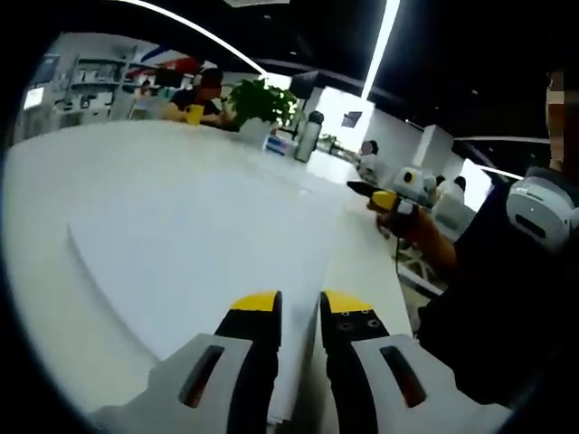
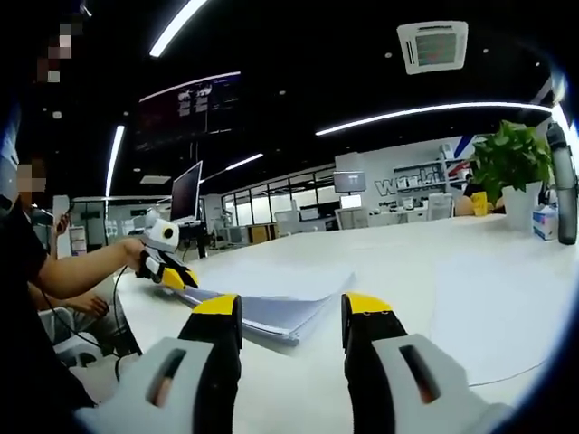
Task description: Grasp the top corner of one sheet in the document stack and pull a single sheet out from the document stack, separating that one sheet from the rest and lifting it clear until the single sheet is fully removed from the stack
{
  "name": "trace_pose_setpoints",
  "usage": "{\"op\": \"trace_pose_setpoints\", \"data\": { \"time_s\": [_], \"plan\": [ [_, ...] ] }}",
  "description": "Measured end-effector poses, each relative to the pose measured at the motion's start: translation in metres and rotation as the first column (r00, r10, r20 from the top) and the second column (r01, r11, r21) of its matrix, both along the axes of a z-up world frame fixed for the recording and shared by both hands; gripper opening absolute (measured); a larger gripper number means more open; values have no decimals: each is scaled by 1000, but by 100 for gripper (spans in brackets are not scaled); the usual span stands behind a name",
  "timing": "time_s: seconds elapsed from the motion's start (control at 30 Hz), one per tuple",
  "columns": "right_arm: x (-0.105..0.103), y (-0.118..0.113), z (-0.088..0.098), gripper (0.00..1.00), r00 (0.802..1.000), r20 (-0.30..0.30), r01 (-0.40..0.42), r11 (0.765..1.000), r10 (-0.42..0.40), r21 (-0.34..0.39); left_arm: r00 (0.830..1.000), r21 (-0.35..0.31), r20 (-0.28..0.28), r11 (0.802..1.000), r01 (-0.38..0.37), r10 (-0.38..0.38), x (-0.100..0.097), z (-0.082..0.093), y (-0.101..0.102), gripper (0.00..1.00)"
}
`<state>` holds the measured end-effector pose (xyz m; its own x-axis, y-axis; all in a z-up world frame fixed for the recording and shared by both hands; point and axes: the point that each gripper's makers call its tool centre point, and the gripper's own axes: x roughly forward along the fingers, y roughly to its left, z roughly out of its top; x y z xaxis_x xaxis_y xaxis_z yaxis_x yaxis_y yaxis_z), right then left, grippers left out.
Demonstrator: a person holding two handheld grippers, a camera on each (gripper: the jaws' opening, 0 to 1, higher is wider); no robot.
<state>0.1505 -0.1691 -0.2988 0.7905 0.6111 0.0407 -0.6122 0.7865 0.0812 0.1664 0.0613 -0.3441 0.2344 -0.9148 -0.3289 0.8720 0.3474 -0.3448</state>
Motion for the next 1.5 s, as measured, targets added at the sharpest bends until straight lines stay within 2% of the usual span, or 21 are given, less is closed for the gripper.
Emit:
{"op": "trace_pose_setpoints", "data": {
  "time_s": [0.13, 0.3, 0.37, 0.47, 0.57, 0.63, 0.67, 0.7, 0.73, 0.83, 0.97, 1.03, 1.13, 1.3, 1.33, 1.37, 1.43, 1.5],
  "plan": [
    [-2, 13, 5, 44, 998, 52, -19, 997, 23, -73, 1000, -11, 3, 1000, 0, 0, -5, 0, -3, 18],
    [-4, 32, 11, 45, 990, 126, -36, 979, 62, -199, 1000, -20, 8, 1000, 6, -6, -5, 0, -2, 17],
    [-5, 40, 9, 45, 986, 142, -43, 964, 83, -262, 1000, -27, 4, 1000, 6, -6, -3, -1, -1, 17],
    [-4, 52, 11, 45, 973, 209, -16, 927, 100, -374, 1000, -34, 1, 999, 6, -6, -3, -1, 0, 17],
    [-1, 63, 12, 44, 952, 283, 39, 866, 119, -498, 1000, -40, -3, 999, 7, -7, -1, -1, 1, 17],
    [1, 70, 10, 44, 941, 310, 67, 821, 138, -567, 1000, -42, -8, 999, 7, -7, 1, -1, 2, 17],
    [2, 72, 9, 44, 937, 317, 73, 806, 146, -587, 1000, -43, -9, 999, 7, -8, 1, -1, 3, 16],
    [3, 76, 7, 44, 930, 330, 91, 773, 159, -627, 1000, -45, -10, 999, 7, -8, 1, -1, 3, 16],
    [4, 78, 6, 44, 927, 337, 100, 756, 166, -647, 1000, -47, -11, 999, 8, -8, 1, -1, 3, 16],
    [9, 85, 1, 44, 913, 359, 144, 668, 196, -730, 1000, -51, -9, 999, 9, -10, 0, -1, 2, 16],
    [16, 92, -2, 44, 886, 397, 203, 569, 240, -797, 1000, -50, -7, 999, 8, -9, 0, -1, 1, 16],
    [19, 93, -2, 44, 872, 415, 240, 512, 260, -825, 1000, -47, -4, 999, 9, -9, 0, -1, 1, 16],
    [25, 95, -6, 43, 865, 411, 266, 432, 287, -862, 1000, -37, 4, 999, 13, -13, 0, -2, 1, 16],
    [33, 99, -17, 42, 869, 382, 257, 373, 314, -892, 1000, -30, 21, 999, 14, -14, -1, -2, 0, 16],
    [34, 101, -19, 39, 867, 378, 258, 357, 325, -898, 1000, -29, 26, 999, 14, -14, -1, -2, 0, 16],
    [34, 103, -20, 35, 855, 382, 265, 338, 352, -903, 999, -25, 33, 1000, 15, -14, -1, -2, 0, 16],
    [40, 104, -28, 31, 860, 368, 259, 319, 353, -912, 999, -20, 44, 1000, 17, -16, -2, -2, 0, 17],
    [43, 105, -30, 27, 859, 372, 266, 315, 352, -911, 999, -13, 48, 1000, 17, -16, -2, -2, -1, 17]
  ]
}}
